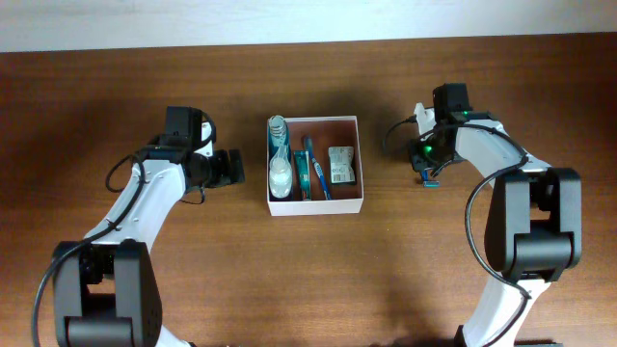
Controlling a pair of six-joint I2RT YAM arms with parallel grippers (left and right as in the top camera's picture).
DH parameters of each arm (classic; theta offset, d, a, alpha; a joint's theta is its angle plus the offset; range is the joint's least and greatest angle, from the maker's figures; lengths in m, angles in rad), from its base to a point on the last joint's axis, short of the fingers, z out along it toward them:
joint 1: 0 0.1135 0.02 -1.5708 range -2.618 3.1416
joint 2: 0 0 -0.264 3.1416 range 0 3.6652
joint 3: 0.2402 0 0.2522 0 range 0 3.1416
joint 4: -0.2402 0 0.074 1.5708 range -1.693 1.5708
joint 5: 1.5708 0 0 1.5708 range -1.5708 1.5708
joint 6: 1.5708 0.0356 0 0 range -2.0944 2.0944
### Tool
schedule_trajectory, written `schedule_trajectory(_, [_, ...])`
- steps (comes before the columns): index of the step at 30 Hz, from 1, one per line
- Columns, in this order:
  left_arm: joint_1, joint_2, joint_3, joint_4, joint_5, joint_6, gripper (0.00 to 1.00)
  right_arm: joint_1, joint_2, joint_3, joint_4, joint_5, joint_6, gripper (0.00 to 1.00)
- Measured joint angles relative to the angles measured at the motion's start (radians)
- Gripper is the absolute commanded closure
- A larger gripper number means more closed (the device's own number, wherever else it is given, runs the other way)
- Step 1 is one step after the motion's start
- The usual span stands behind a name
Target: Pack container
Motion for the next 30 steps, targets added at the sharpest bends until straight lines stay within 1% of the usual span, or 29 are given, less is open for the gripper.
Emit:
schedule_trajectory(6, [0.000, 0.000, 0.000, 0.000, 0.000, 0.000, 0.01, 0.000, -0.001, 0.000, -0.002, 0.000, 0.002, 0.96])
schedule_trajectory(12, [0.000, 0.000, 0.000, 0.000, 0.000, 0.000, 0.01, 0.000, -0.003, 0.002, -0.010, 0.000, 0.037, 0.96])
schedule_trajectory(20, [0.000, 0.000, 0.000, 0.000, 0.000, 0.000, 0.01, 0.000, -0.032, 0.010, -0.090, -0.001, 0.073, 0.96])
schedule_trajectory(26, [0.000, 0.000, 0.000, 0.000, 0.000, 0.000, 0.01, 0.042, -0.182, 0.035, -0.130, 0.000, 0.085, 0.96])
schedule_trajectory(30, [0.000, 0.000, 0.000, 0.000, 0.000, 0.000, 0.00, 0.114, -0.299, 0.059, -0.127, -0.001, 0.158, 0.96])
